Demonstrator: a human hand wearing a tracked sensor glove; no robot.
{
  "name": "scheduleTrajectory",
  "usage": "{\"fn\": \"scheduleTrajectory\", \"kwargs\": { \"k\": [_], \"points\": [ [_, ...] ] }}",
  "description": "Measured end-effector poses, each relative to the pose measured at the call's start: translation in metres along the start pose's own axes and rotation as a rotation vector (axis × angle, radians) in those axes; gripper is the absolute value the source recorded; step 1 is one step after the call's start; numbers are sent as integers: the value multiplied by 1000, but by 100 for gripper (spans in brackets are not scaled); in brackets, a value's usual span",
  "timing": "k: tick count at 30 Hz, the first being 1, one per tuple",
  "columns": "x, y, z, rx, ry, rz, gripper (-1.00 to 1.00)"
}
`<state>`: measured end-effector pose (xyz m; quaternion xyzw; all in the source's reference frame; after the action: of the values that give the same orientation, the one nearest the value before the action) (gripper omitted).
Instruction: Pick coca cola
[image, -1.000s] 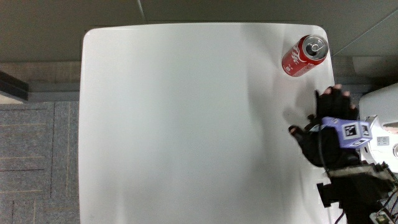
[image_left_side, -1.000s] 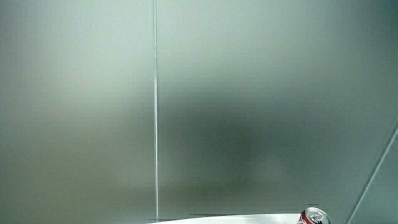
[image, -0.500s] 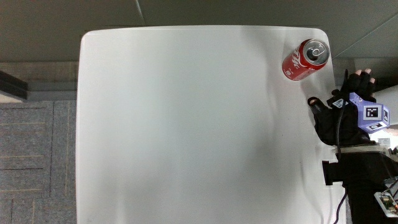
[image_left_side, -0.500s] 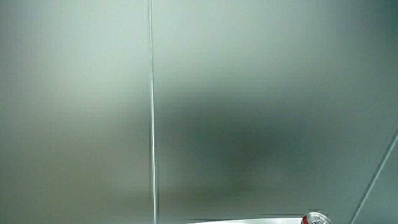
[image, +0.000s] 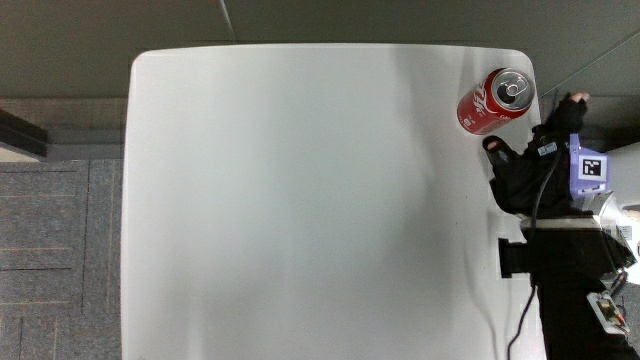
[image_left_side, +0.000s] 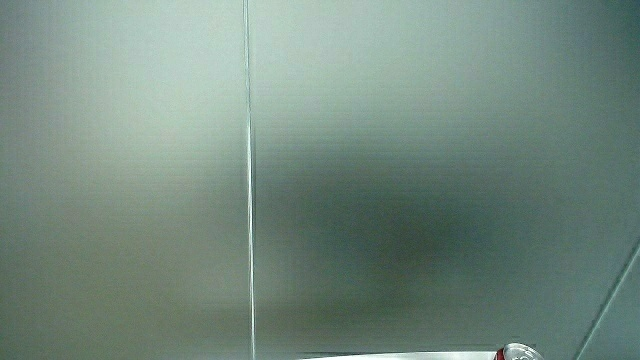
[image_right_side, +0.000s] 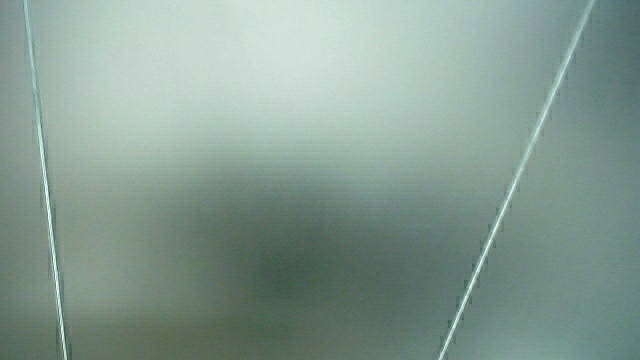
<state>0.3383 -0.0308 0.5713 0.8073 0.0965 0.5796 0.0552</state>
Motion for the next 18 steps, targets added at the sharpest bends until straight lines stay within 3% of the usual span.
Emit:
{"fn": "scheduleTrajectory", "kwargs": {
  "k": [3,4,6,14,18],
  "points": [
    [1,-2,-1,23,41,23,0],
    [7,-1,1,34,23,21,0],
    [1,-5,1,59,41,22,12],
    [-4,-10,6,168,-4,54,59],
    [-3,-11,7,187,-9,49,82]
  ]
}}
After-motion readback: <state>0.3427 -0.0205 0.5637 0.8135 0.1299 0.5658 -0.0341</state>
